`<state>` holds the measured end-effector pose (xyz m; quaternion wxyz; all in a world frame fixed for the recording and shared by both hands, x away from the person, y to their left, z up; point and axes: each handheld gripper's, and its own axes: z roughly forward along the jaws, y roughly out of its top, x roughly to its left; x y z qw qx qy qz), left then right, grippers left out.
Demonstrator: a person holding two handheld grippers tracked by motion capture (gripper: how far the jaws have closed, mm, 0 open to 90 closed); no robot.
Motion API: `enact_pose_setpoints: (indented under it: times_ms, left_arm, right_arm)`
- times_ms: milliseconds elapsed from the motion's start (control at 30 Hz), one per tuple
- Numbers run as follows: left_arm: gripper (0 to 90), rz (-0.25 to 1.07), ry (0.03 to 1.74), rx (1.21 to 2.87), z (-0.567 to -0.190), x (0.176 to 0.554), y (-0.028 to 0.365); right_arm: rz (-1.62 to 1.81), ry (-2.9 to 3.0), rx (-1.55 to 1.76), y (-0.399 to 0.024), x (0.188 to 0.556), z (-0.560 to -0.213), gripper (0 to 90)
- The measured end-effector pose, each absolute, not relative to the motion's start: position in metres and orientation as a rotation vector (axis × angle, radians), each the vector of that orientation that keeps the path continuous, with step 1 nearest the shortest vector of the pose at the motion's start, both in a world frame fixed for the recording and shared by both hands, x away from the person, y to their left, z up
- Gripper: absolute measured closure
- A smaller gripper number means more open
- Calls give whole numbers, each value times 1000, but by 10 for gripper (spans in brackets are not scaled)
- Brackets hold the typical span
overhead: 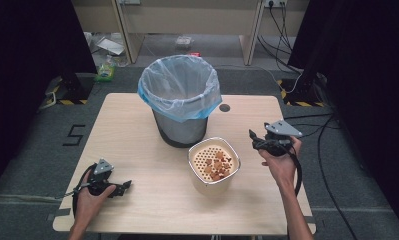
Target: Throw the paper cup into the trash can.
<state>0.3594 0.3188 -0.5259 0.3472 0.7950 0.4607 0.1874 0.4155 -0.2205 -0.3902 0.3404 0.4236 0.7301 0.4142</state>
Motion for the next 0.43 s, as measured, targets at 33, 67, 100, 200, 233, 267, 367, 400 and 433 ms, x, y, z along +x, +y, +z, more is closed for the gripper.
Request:
enact_pose_setpoints:
  times_ms: [33, 67, 100, 200, 233, 267, 367, 400, 433]
  left_arm:
    - [0, 486, 1195, 2062, -526, 359, 319]
    - [0, 487, 1195, 2062, -526, 359, 319]
    - [0, 486, 1195, 2062, -526, 359, 319]
    - [0, 487, 1196, 2062, -526, 359, 319]
    - [0, 487, 1196, 2062, -526, 359, 319]
    - [0, 487, 1196, 2062, -526, 359, 319]
    - [0, 487, 1196, 2062, -526, 359, 319]
    - [0, 487, 1195, 2062, -526, 359, 319]
    - [0, 487, 1195, 2062, -526, 359, 319]
  right_arm:
    - [1078, 1901, 1112, -222, 414, -395, 404]
    - [1079, 1904, 1124, -224, 411, -401, 404]
    - [1078, 1904, 1128, -225, 410, -405, 404]
    - [1081, 1908, 1155, -229, 406, -416, 403]
    - [1078, 1910, 1157, -230, 405, -419, 401]
    - [1079, 1910, 1166, -231, 404, -422, 400]
    - [1074, 1908, 1186, -233, 402, -432, 394]
    - [1057, 1924, 1193, -234, 401, -436, 390]
    - [1052, 1926, 1198, -235, 401, -438, 390]
